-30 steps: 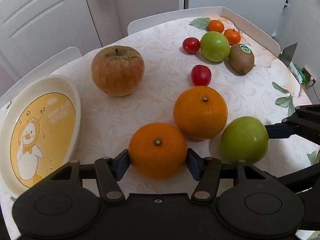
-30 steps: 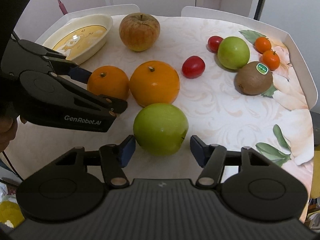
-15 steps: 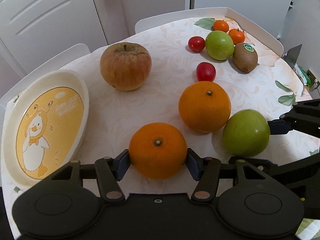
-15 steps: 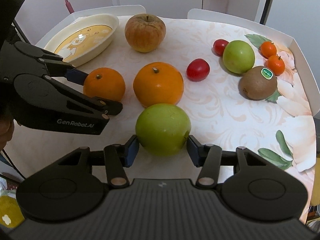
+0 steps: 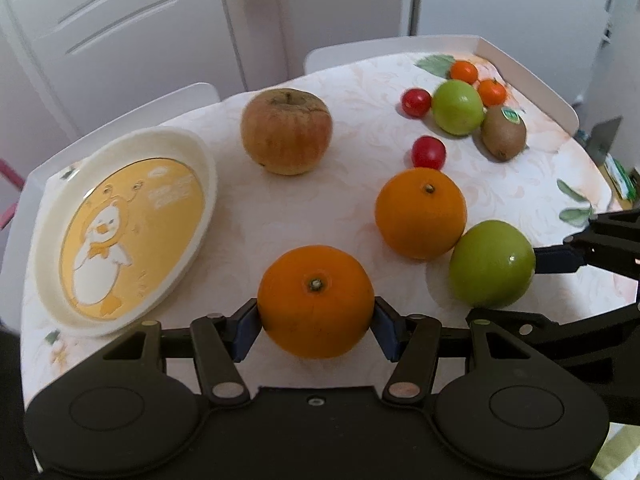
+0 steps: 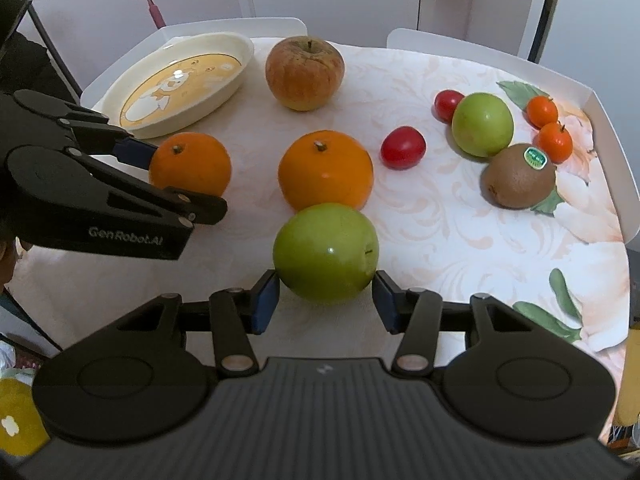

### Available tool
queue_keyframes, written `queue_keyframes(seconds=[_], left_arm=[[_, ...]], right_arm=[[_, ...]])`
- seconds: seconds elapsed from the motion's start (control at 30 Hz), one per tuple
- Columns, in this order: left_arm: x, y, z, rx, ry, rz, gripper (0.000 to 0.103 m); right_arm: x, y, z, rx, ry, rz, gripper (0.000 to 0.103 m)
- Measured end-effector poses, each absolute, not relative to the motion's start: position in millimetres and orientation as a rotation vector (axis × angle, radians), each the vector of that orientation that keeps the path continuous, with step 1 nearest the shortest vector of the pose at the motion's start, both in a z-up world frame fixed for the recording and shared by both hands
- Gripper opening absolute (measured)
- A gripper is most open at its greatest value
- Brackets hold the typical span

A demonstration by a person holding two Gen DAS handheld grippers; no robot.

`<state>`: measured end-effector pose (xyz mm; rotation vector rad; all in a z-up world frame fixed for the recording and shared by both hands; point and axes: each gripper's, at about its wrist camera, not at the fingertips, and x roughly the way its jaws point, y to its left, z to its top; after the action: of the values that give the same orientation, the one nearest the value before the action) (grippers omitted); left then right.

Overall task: Organize fruits
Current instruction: 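Lift the orange and green apple and carry both toward the duck plate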

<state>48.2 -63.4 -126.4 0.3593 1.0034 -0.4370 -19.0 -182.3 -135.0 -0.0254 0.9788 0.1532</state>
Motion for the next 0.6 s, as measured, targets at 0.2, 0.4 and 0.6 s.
queue_keyframes(seconds=[0.2,0.4,0.6], left_arm=[[40,-53,-108,0.285,1.000,-0.347,0.063],[36,-37,-83,0.203,0.972,-0.232,0.063],[40,-15,-68,0.139,0.941,-0.128,0.063]], right_arm=[[-20,-186,-120,-0.038,0.956,0.192,0.065],[-15,-184,-95,-0.083,0.901,0.262,0.064],[7,-172,-89,-0.128,0.892,0.321,0.063]])
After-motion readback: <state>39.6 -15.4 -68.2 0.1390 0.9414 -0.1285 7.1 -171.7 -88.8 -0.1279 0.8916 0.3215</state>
